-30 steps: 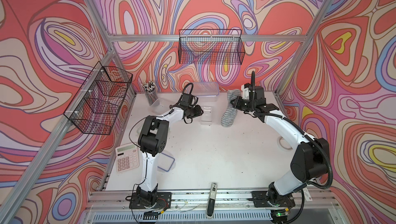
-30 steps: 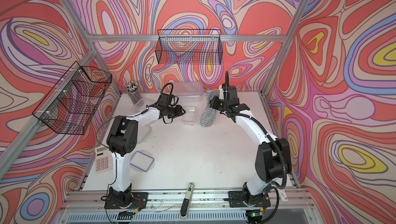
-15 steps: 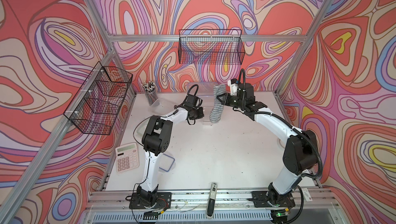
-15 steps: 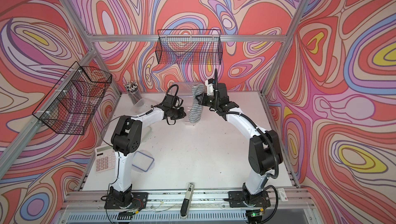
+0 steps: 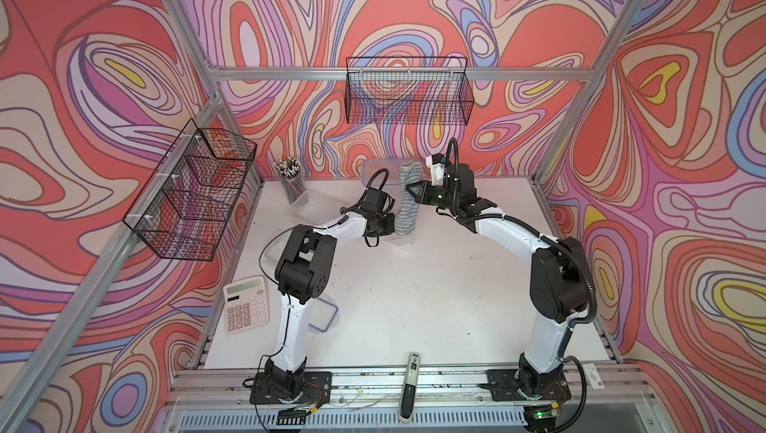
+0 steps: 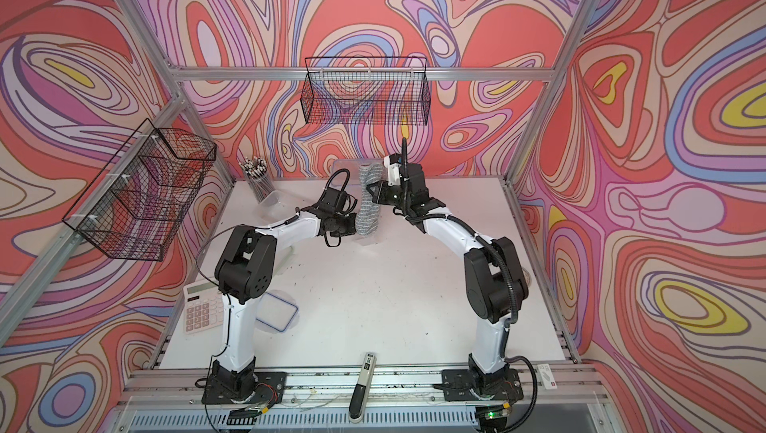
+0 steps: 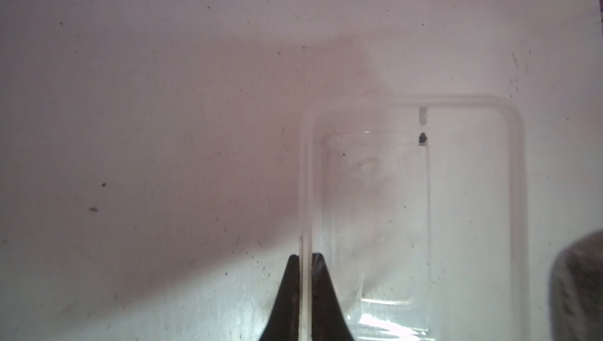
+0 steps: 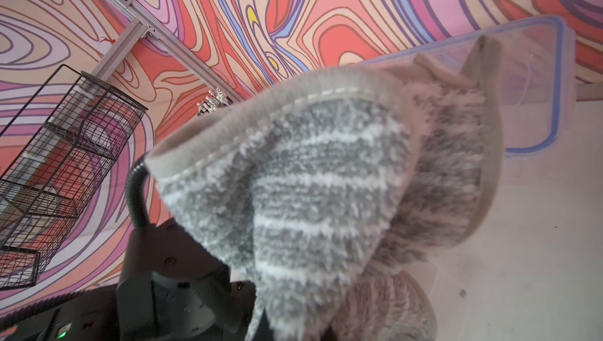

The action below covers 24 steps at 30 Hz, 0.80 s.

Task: Wipe the insides of the lunch boxes
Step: Move the lunch box to the center of the board.

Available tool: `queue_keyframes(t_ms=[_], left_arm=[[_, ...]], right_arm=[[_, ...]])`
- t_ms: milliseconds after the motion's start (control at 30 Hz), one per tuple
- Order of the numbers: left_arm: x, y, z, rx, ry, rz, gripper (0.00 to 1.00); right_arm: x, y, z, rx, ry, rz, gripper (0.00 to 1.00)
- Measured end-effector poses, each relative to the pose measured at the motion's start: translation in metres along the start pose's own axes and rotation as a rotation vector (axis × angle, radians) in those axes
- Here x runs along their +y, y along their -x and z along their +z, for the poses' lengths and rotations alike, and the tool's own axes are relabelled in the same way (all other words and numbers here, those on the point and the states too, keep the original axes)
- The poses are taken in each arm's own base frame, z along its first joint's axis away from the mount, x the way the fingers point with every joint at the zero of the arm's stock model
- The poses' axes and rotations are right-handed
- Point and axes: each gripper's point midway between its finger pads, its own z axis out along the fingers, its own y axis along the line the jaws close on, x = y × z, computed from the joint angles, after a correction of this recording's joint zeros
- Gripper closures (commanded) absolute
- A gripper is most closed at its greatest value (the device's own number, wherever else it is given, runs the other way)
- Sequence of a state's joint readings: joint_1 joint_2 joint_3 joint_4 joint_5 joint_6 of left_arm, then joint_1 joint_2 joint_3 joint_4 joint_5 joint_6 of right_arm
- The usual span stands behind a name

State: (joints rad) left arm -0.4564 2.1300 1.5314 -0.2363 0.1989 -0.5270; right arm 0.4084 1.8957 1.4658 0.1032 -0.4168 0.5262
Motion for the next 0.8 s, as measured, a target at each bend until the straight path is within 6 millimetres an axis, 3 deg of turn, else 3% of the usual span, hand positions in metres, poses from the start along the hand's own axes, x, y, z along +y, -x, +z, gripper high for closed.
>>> queue_keyframes(t_ms=[233,400,600,800], left_arm=[[-0.009,-0.028,-0.03,0.009,0.01,0.024,1.0],[-0.009,-0.044,-0.05,0.005,0.015,-0.002,1.0],[0.004,-0.054,-0.061,-0.01,0.063,-0.067,1.0],[0.019,-0.057,-0.064,-0.028,0.164,-0.112,1.0]], right_arm=[[-0.003,-0.029,0.022,0.018,-0.002,-0.01,1.0],[-0.018,-0.071,0.027,0.07,-0.047,0.005,1.0],[-0.028,-0.11,0.028,0.132,-0.119,-0.015,1.0],[-0.018,-0.148,0.027,0.227,-0.178,-0.09,1.0]])
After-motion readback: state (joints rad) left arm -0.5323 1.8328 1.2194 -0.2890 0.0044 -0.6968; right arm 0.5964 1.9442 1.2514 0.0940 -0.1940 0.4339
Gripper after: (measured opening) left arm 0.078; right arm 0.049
